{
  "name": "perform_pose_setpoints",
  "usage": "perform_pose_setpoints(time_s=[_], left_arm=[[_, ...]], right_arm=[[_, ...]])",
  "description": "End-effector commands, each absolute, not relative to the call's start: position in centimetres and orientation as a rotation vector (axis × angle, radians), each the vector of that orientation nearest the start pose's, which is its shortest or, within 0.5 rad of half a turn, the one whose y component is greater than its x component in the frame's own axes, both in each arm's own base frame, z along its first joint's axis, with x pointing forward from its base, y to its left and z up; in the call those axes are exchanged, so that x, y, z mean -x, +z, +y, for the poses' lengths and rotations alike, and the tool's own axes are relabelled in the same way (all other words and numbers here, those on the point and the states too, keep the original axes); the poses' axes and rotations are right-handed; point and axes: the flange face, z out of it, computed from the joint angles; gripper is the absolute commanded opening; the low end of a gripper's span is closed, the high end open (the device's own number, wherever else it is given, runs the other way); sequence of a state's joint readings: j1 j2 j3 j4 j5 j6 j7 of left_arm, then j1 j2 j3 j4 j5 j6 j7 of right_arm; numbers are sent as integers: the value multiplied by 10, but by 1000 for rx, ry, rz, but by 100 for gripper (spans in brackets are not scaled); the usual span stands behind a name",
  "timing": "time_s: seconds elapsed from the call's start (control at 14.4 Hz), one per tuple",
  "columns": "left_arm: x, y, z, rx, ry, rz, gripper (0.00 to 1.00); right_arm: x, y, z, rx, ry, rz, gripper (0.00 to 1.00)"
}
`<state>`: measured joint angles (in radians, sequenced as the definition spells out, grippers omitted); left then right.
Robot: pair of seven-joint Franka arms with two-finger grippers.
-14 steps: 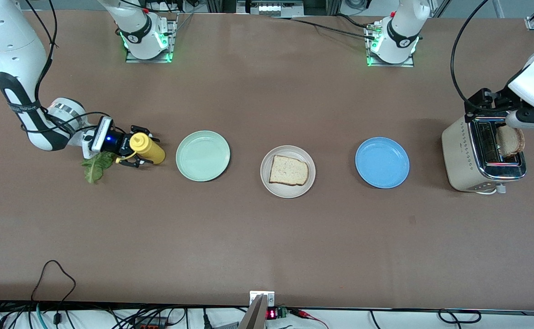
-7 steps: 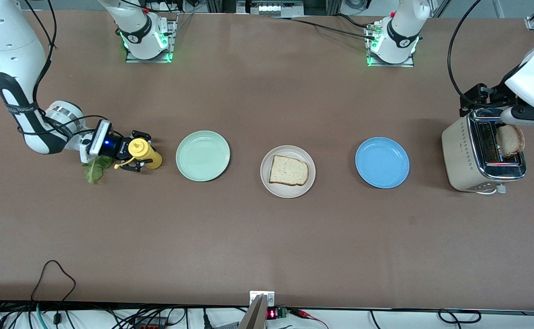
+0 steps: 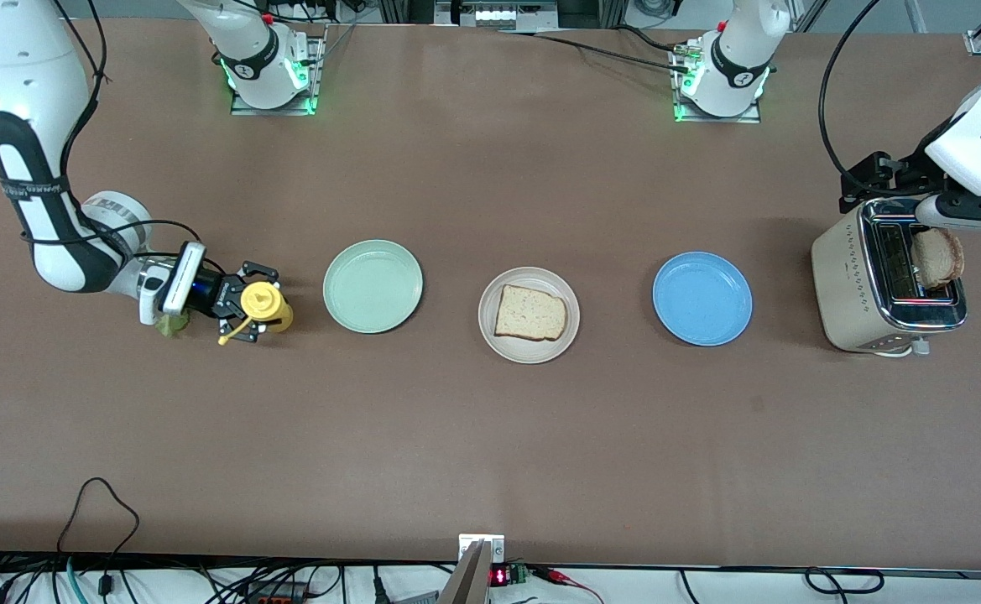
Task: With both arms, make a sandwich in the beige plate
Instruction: 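Lift the yellow bottle and move it over the toast on the beige plate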
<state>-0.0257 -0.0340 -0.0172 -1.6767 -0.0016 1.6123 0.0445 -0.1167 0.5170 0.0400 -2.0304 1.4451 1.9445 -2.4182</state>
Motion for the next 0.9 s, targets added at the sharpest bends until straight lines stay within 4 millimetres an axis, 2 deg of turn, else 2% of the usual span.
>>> perform_pose_setpoints(time_s=[0.0, 0.21, 0.48, 0.69, 0.83], left_arm=[[-540, 605, -25, 3153, 44, 125, 100], [-540, 605, -23, 3154, 46, 120, 100], [-540, 605, -24, 3154, 46, 115, 100], [-540, 603, -23, 3154, 51, 113, 100], [-541, 602, -24, 3154, 53, 113, 100]], right_arm=[[-595, 233, 55, 1776, -995, -1266, 40], [-619, 265, 91, 1844, -928, -1313, 40], [-636, 300, 161, 1979, -872, -1403, 40], [-636, 322, 216, 2097, -804, -1480, 39], [-629, 331, 252, 2170, -751, -1534, 39]])
